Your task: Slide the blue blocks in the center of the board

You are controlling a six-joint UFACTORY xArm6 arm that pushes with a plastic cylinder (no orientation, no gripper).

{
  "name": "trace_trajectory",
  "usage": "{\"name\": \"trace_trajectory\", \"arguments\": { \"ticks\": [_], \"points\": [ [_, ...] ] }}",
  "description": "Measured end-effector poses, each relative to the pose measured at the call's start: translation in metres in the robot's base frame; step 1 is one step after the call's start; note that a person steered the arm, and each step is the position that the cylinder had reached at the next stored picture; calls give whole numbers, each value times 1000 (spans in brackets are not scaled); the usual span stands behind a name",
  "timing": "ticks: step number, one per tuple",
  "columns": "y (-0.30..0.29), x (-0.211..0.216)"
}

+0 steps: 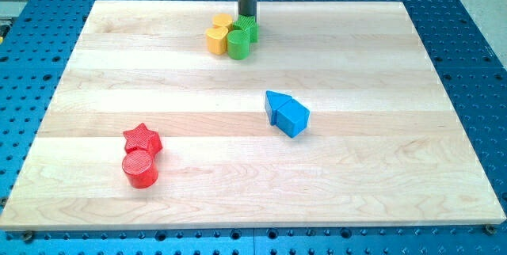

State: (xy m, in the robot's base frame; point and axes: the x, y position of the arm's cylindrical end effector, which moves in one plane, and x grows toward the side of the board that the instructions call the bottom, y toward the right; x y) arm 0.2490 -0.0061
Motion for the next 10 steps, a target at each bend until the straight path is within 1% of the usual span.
{"name": "trace_trajectory", "arguments": {
  "ticks": [1, 2, 3, 4, 5, 6, 7, 8, 9, 10],
  "points": [
    [32, 0],
    [92, 10],
    [151, 50],
    [193, 105],
    [181, 185],
    [140, 218],
    [111, 233],
    [107, 273],
    [107, 295],
    [91, 257]
  ]
}}
